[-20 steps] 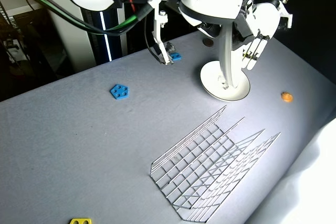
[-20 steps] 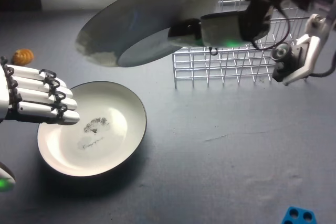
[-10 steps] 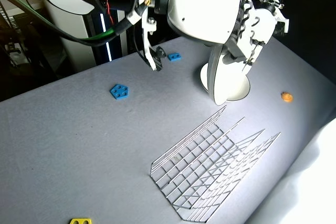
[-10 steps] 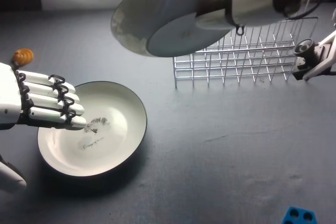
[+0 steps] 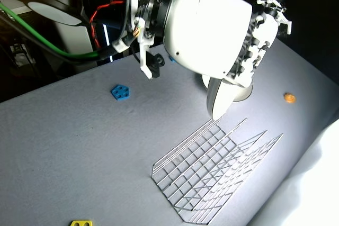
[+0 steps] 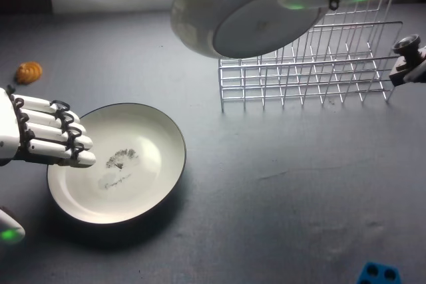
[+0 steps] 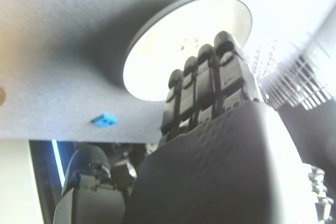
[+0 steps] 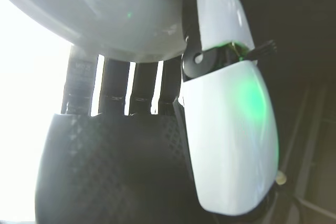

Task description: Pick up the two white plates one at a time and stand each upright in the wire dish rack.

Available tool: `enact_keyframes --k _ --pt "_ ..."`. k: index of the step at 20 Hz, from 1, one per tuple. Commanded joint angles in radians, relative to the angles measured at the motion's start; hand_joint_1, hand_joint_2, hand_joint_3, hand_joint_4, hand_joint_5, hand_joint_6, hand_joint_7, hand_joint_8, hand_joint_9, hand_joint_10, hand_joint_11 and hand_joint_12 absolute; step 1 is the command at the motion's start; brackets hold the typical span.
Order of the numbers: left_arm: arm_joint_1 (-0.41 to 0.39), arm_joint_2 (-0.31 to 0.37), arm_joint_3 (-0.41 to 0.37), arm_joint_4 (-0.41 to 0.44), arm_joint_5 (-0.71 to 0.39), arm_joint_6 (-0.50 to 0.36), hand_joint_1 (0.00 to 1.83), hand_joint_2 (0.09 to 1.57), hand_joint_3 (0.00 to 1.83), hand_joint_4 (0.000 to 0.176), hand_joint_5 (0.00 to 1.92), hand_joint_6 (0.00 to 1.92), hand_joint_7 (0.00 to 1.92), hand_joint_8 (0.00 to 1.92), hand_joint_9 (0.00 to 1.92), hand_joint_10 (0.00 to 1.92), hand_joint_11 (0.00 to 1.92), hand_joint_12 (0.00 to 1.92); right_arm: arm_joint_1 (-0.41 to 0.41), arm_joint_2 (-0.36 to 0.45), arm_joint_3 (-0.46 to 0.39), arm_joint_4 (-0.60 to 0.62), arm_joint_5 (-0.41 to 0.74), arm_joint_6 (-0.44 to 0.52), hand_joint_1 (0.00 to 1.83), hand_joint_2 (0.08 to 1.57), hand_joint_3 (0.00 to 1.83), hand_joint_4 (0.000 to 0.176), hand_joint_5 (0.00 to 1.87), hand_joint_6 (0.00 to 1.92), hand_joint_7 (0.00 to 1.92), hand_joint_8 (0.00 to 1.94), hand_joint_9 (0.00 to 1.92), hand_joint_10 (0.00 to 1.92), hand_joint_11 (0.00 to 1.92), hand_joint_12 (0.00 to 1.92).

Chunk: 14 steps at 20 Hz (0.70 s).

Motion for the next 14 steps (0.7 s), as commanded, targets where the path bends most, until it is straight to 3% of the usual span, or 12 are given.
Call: enact_keyframes --k 1,4,12,13,14 --pt "-0.002 -0.003 0.009 -0.051 -0.023 -0.001 0.0 1.07 0.0 0.0 0.1 0.0 0.09 0.0 0.07 0.0 0.0 0.19 0.026 0.008 0.01 -0.006 0.108 0.023 1.37 1.12 0.0 0.0 0.87 1.12 0.99 0.91 0.95 1.16 0.77 1.23" --pt "0.006 -0.009 0.021 -0.051 -0.01 -0.001 0.0 1.06 0.0 0.0 0.11 0.01 0.11 0.01 0.09 0.01 0.0 0.26 0.03 0.009 0.044 -0.006 0.079 0.046 1.37 1.12 0.0 0.0 0.87 1.12 0.99 0.9 0.95 1.17 0.76 1.24" --pt "0.024 -0.02 0.035 -0.051 0.026 -0.003 0.0 1.06 0.0 0.0 0.1 0.0 0.09 0.0 0.08 0.0 0.0 0.22 0.047 0.013 0.08 -0.006 0.081 0.055 1.37 1.13 0.0 0.0 0.86 1.13 0.98 0.94 0.92 1.2 0.76 1.25" --pt "0.024 -0.021 0.036 -0.051 0.027 -0.006 0.0 1.07 0.0 0.0 0.12 0.0 0.11 0.0 0.1 0.01 0.0 0.24 0.046 0.013 0.084 -0.006 0.079 0.054 1.25 1.13 0.0 0.0 0.89 1.12 1.01 0.95 0.97 0.81 0.76 1.24" --pt "0.025 -0.022 0.037 -0.051 0.028 -0.006 0.0 1.08 0.01 0.0 0.13 0.01 0.12 0.01 0.11 0.01 0.0 0.29 0.046 0.013 0.088 -0.006 0.077 0.053 1.35 1.12 0.0 0.0 0.9 1.09 1.0 0.89 0.95 1.09 0.76 1.25"
